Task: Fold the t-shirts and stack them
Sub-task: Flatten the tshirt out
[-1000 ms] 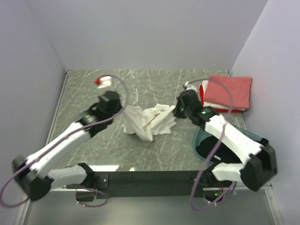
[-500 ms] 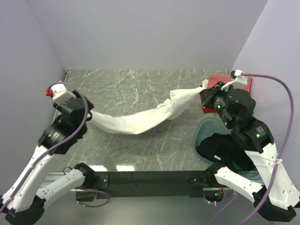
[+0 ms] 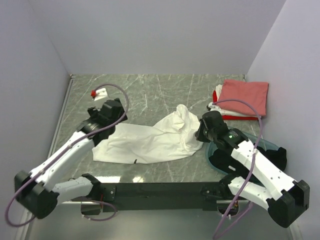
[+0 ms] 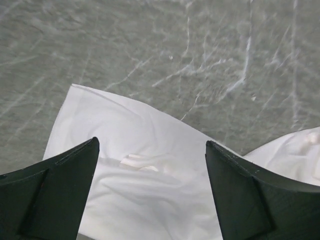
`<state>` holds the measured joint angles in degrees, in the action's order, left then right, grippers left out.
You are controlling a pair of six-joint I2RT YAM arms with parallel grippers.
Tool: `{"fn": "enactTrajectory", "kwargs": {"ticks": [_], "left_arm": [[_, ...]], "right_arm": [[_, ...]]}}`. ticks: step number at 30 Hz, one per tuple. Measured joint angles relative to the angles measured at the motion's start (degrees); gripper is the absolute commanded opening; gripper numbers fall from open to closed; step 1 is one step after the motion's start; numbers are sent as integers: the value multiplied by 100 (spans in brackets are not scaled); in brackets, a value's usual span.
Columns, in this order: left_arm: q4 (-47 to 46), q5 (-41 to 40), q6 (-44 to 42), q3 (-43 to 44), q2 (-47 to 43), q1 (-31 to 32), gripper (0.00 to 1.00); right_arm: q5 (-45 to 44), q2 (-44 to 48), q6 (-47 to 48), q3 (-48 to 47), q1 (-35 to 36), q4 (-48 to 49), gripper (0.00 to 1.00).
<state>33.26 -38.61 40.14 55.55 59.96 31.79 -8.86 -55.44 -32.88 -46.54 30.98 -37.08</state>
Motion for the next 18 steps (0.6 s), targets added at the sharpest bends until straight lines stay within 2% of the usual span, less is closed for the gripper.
{"fn": "enactTrajectory", "kwargs": {"ticks": [4, 8, 18], "left_arm": [[-227, 149, -4, -142, 879, -44, 90], [-225, 190, -24, -195, 1366, -219, 88], [-264, 442, 431, -973, 1200, -616, 86]], "right_arm": [[39, 114, -66, 22, 0, 144, 0], [39, 208, -74, 22, 0, 251, 0], [144, 103, -74, 111, 0, 503, 0]]}}
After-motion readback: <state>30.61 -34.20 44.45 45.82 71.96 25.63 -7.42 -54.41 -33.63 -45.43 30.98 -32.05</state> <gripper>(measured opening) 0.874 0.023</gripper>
